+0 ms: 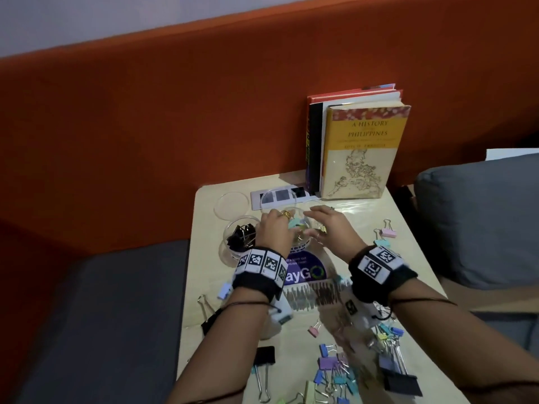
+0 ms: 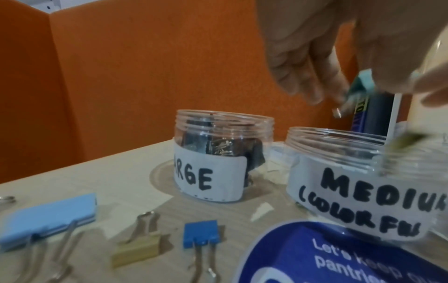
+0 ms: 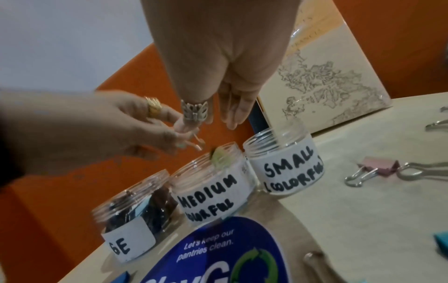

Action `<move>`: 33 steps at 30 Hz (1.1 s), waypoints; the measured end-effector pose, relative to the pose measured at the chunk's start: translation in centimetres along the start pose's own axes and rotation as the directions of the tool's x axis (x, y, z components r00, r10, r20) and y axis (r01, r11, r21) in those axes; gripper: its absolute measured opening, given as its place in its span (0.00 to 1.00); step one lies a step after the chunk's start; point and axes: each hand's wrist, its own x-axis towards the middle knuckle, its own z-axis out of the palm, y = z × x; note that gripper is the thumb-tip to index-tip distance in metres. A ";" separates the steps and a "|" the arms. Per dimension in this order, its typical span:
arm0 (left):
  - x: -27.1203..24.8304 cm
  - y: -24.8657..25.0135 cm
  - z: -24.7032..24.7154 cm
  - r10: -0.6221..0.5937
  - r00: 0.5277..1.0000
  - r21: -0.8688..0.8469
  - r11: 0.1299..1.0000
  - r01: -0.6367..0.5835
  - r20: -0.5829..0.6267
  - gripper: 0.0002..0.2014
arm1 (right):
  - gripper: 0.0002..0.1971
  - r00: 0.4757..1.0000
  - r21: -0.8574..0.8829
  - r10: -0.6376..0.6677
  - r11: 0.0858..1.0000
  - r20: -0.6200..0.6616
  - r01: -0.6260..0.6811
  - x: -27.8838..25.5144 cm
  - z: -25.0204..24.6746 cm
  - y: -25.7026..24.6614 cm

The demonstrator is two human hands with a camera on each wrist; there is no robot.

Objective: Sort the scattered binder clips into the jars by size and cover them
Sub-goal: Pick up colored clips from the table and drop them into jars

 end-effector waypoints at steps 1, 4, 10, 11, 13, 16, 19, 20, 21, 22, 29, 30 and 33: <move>-0.1 0.1 0.1 0.010 0.999 0.027 1.000 -0.011 0.035 0.20 | 0.20 0.999 0.010 -0.023 1.000 -0.039 0.024 -0.5 -0.4 0.5; -1.7 0.4 0.9 0.084 0.995 0.038 0.996 -0.086 0.056 0.21 | 0.11 0.989 0.024 -0.049 0.998 -0.139 0.053 -2.9 -1.9 2.3; -8.0 0.7 3.0 0.181 0.936 -0.270 0.958 -0.098 0.301 0.14 | 0.13 0.982 -0.030 -0.054 0.998 0.179 0.061 -7.4 -1.6 4.8; -9.2 0.8 3.3 0.181 0.913 -0.314 0.947 -0.062 0.365 0.13 | 0.16 0.973 -0.045 -0.054 0.997 0.223 0.066 -7.8 -1.3 4.9; -11.2 0.8 3.7 0.179 0.870 -0.367 0.930 0.002 0.460 0.13 | 0.25 0.947 -0.076 -0.044 0.995 0.319 0.072 -8.3 -0.6 5.1; -13.4 0.7 4.2 0.201 0.822 -0.311 0.950 -0.031 0.533 0.20 | 0.29 0.878 -0.182 0.003 0.979 0.478 0.096 -8.7 0.0 4.9; -14.9 0.6 4.5 0.236 0.811 -0.204 0.968 -0.147 0.536 0.28 | 0.29 0.852 -0.196 0.024 0.976 0.522 0.093 -9.3 0.3 4.7; -15.2 0.7 4.7 0.225 0.812 -0.192 0.971 -0.141 0.539 0.31 | 0.30 0.854 -0.197 0.021 0.976 0.519 0.096 -9.6 0.4 4.7; -15.5 0.8 4.8 0.215 0.812 -0.179 0.974 -0.138 0.542 0.33 | 0.30 0.859 -0.198 0.015 0.975 0.512 0.100 -9.9 0.5 4.8; -15.8 1.0 5.0 0.202 0.811 -0.159 0.978 -0.136 0.549 0.35 | 0.29 0.864 -0.211 0.018 0.972 0.502 0.103 -10.2 0.6 4.8; -16.0 1.3 5.9 0.172 0.829 -0.136 0.984 -0.117 0.532 0.21 | 0.18 0.917 -0.226 0.088 0.974 0.388 0.003 -11.3 1.5 4.4; -15.9 1.3 5.9 0.168 0.827 -0.130 0.985 -0.116 0.536 0.21 | 0.17 0.915 -0.226 0.108 0.974 0.388 -0.019 -11.4 1.5 4.3; -15.8 1.4 6.1 0.155 0.827 -0.111 0.987 -0.113 0.540 0.20 | 0.12 0.902 -0.271 0.171 0.961 0.397 -0.063 -11.6 1.8 4.7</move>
